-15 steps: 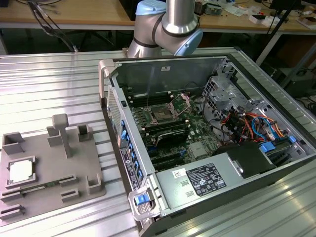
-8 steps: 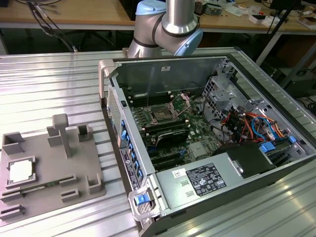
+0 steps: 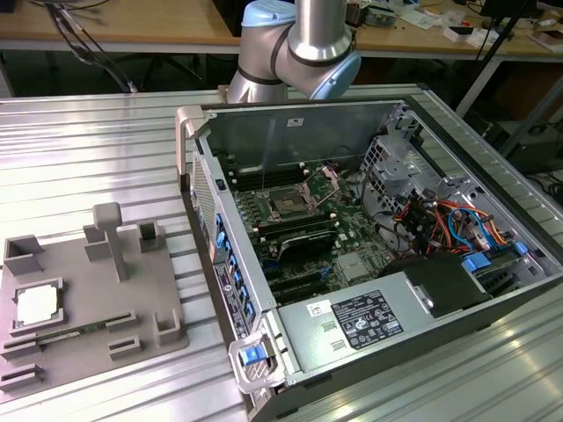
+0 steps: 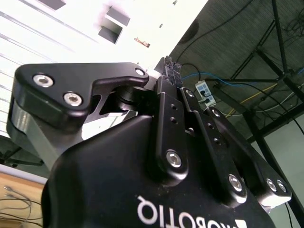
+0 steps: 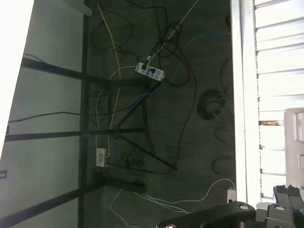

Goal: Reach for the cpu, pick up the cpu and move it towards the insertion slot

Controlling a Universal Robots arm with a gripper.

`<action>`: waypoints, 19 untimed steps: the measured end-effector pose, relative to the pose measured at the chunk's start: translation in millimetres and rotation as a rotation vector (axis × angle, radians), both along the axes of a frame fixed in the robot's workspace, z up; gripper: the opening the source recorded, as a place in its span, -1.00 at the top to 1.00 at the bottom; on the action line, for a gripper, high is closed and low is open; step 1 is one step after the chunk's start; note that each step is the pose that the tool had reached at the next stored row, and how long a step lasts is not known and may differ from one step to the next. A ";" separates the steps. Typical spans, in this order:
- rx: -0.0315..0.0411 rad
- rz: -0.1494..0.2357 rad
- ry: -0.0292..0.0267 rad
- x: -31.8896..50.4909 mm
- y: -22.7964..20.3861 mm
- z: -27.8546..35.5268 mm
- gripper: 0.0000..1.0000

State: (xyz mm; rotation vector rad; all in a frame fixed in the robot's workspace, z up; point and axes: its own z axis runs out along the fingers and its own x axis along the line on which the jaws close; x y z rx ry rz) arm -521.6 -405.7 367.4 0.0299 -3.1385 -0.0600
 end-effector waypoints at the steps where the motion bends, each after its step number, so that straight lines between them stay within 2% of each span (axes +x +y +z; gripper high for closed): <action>1: 0.0001 0.000 0.0000 -2.1 0.0 0.0 0.79; 8: 0.0000 0.000 0.0000 -5.6 0.0 0.0 0.79; 17: 0.0000 0.000 -0.0001 -5.8 0.0 0.0 0.79; 19: -0.0003 0.000 0.0007 -2.8 0.1 -0.5 0.79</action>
